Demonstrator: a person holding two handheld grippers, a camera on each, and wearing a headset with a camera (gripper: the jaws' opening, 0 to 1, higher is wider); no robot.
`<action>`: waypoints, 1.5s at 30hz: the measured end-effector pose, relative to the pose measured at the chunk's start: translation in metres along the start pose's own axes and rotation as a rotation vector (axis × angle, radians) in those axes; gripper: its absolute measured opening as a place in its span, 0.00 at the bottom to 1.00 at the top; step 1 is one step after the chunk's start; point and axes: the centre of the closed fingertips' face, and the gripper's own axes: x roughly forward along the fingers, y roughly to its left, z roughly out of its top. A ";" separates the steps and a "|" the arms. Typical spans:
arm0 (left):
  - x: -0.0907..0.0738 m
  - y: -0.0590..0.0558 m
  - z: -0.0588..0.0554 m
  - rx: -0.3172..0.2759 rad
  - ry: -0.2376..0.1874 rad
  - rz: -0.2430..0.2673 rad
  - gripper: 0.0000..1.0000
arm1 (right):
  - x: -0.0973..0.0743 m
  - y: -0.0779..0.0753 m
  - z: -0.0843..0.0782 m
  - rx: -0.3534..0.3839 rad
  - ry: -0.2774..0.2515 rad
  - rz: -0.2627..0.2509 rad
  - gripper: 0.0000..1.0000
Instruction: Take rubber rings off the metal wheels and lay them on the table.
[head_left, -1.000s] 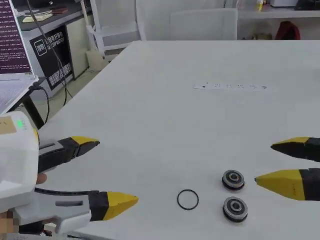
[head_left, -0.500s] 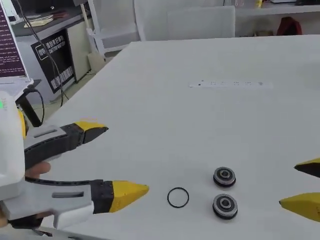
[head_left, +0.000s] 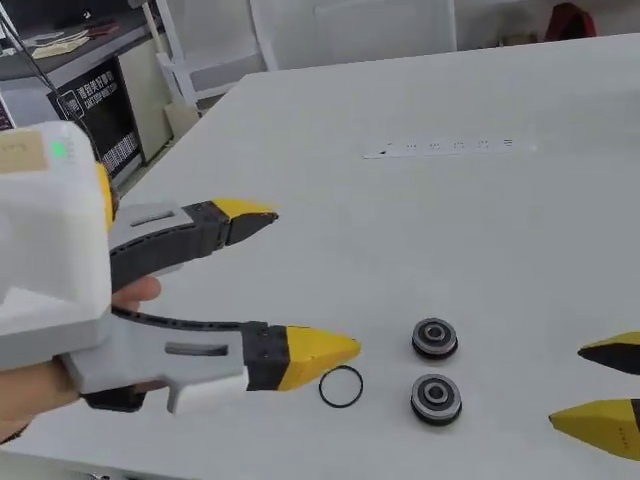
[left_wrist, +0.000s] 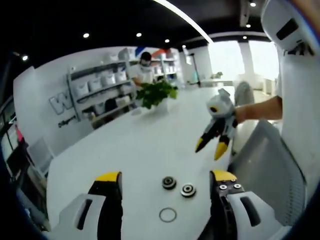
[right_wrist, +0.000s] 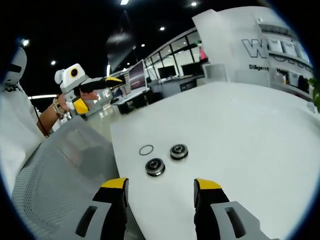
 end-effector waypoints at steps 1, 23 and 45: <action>0.005 -0.001 0.001 0.006 -0.001 -0.013 0.71 | 0.002 0.000 0.000 0.005 -0.004 0.005 0.50; 0.068 -0.020 -0.025 0.026 0.053 -0.167 0.63 | 0.048 0.009 -0.001 0.027 0.004 0.083 0.43; 0.111 -0.038 -0.077 0.009 0.126 -0.246 0.39 | 0.078 0.009 -0.019 -0.067 0.095 0.112 0.33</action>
